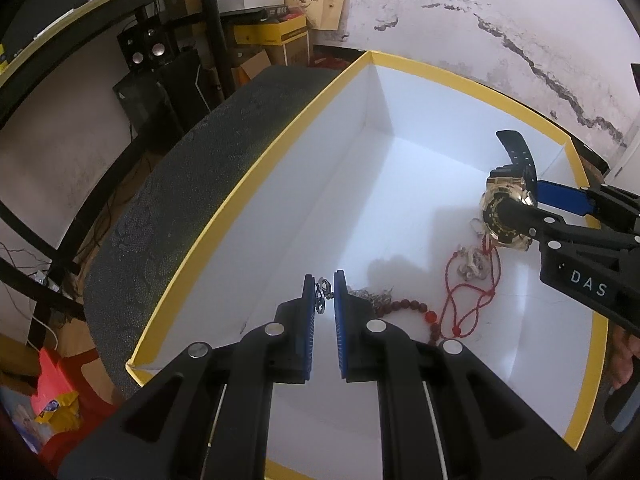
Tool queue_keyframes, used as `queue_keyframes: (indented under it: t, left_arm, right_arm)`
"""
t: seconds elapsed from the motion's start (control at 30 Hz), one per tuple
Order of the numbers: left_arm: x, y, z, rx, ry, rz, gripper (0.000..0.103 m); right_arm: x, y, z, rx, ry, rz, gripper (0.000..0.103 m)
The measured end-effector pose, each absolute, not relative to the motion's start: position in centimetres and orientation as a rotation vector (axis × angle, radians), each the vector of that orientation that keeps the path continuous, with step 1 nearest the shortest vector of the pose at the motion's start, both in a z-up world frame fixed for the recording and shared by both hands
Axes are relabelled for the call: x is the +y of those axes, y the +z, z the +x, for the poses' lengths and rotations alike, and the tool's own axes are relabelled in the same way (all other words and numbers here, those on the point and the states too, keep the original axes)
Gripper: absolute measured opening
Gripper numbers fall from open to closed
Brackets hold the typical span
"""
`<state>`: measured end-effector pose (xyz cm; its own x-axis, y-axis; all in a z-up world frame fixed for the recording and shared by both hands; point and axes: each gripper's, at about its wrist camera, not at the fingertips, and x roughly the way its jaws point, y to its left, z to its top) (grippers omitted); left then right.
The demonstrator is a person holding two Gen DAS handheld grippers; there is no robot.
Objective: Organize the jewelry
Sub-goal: 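Carry the watch and charm over the white box with both tools, then open both tools to release watch and charm into the box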
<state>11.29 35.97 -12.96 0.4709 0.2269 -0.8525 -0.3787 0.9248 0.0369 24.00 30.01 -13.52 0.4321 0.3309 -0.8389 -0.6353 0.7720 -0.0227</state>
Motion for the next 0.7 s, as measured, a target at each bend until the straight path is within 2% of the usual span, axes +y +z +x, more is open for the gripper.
queue_keyframes:
  t: [0.2, 0.23, 0.27, 0.3, 0.33, 0.7]
  left_arm:
    - [36.0, -12.8, 11.3, 1.011, 0.375, -0.173, 0.009]
    - [36.1, -12.8, 11.3, 1.012, 0.384, -0.17, 0.012]
    - [36.1, -12.7, 11.4, 1.026, 0.395, -0.171, 0.022]
    - [36.2, -12.8, 11.6, 1.041, 0.395, -0.176, 0.077]
    - [36.3, -12.5, 11.3, 1.035, 0.399, -0.196, 0.094]
    - [34.9, -10.6, 10.8, 0.989, 0.383, -0.161, 0.094]
  right_arm:
    - [30.2, -13.4, 23.9, 0.936, 0.612, -0.374, 0.052]
    - [30.3, -13.3, 23.8, 0.933, 0.61, -0.378, 0.058]
    - [30.1, -12.9, 23.9, 0.922, 0.607, -0.365, 0.084]
    - [29.6, -12.1, 23.9, 0.885, 0.589, -0.342, 0.095]
    - [29.4, -11.4, 23.8, 0.856, 0.581, -0.328, 0.097]
    - [28.8, -9.2, 23.5, 0.842, 0.617, -0.313, 0.097]
